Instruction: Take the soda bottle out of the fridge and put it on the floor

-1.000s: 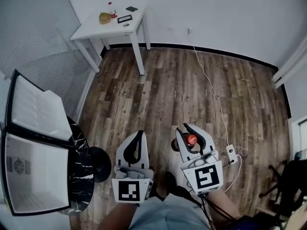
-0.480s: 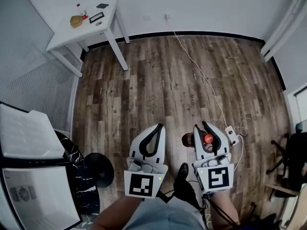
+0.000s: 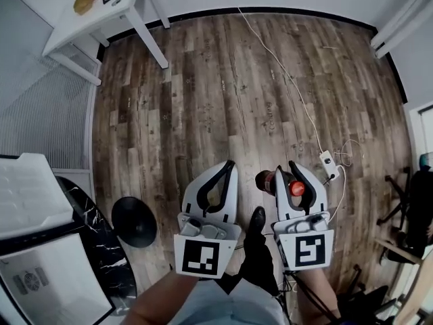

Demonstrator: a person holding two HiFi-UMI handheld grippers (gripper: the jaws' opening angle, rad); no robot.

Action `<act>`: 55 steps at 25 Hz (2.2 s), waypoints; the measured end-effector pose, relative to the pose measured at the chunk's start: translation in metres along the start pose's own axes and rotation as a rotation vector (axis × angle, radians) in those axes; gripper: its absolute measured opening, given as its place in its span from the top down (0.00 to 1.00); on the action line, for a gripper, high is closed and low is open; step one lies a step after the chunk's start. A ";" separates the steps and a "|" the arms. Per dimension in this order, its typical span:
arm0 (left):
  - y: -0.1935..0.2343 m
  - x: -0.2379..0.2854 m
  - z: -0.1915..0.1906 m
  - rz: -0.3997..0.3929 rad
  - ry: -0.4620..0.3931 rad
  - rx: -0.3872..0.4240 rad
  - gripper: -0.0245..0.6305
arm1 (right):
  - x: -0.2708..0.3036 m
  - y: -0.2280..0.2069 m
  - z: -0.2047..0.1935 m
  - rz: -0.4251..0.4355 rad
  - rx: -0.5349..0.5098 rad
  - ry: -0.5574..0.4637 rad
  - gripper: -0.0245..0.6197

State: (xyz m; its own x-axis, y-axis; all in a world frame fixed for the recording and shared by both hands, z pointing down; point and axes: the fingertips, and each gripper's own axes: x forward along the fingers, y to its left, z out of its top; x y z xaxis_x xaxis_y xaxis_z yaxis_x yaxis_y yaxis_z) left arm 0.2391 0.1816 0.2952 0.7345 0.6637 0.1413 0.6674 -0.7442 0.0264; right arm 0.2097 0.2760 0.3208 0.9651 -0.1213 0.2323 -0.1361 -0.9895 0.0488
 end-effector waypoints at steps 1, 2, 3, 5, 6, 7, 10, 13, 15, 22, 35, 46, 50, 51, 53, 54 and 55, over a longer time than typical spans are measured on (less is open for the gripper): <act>-0.001 0.003 -0.009 -0.003 0.009 -0.003 0.94 | 0.002 0.000 -0.012 0.007 0.004 0.017 0.81; -0.002 0.007 -0.018 -0.005 0.017 -0.006 0.94 | 0.003 0.001 -0.024 0.017 0.009 0.033 0.81; -0.002 0.010 -0.028 -0.008 0.025 -0.008 0.94 | 0.005 0.001 -0.036 0.024 0.013 0.043 0.81; -0.003 0.016 -0.049 -0.013 0.050 -0.005 0.94 | 0.010 -0.001 -0.056 0.022 0.017 0.047 0.81; -0.003 0.018 -0.060 -0.016 0.062 -0.002 0.94 | 0.012 -0.001 -0.065 0.021 0.018 0.050 0.81; -0.003 0.020 -0.071 -0.018 0.074 0.000 0.94 | 0.014 0.000 -0.077 0.025 0.021 0.061 0.81; 0.000 0.026 -0.103 -0.016 0.103 -0.011 0.94 | 0.020 0.002 -0.110 0.028 0.023 0.084 0.81; 0.002 0.031 -0.133 -0.010 0.126 -0.030 0.94 | 0.027 0.002 -0.139 0.020 0.029 0.085 0.81; -0.001 0.035 -0.153 -0.016 0.140 -0.029 0.94 | 0.032 0.000 -0.157 0.005 0.032 0.081 0.82; -0.012 0.047 -0.228 -0.038 0.193 -0.029 0.94 | 0.039 0.000 -0.240 -0.002 0.062 0.135 0.82; -0.012 0.052 -0.361 -0.049 0.244 -0.053 0.94 | 0.058 0.011 -0.361 -0.036 0.045 0.151 0.82; -0.014 0.067 -0.445 -0.050 0.281 -0.067 0.94 | 0.070 0.006 -0.452 -0.041 0.043 0.187 0.82; -0.016 0.069 -0.473 -0.059 0.300 -0.056 0.94 | 0.069 0.006 -0.487 -0.043 0.065 0.228 0.82; -0.015 0.069 -0.480 -0.060 0.304 -0.055 0.94 | 0.070 0.005 -0.492 -0.048 0.062 0.226 0.82; -0.015 0.070 -0.491 -0.061 0.308 -0.051 0.94 | 0.073 0.004 -0.503 -0.055 0.060 0.227 0.82; -0.014 0.070 -0.497 -0.063 0.312 -0.046 0.94 | 0.073 0.005 -0.509 -0.056 0.060 0.230 0.82; -0.014 0.070 -0.503 -0.066 0.315 -0.041 0.94 | 0.074 0.005 -0.516 -0.059 0.061 0.234 0.82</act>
State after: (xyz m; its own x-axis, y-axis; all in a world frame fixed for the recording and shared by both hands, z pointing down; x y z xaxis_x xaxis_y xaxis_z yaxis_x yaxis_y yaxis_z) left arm 0.2196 0.2008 0.8023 0.6117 0.6592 0.4374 0.7019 -0.7073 0.0843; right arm 0.1653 0.3029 0.8390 0.8919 -0.0492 0.4496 -0.0609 -0.9981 0.0117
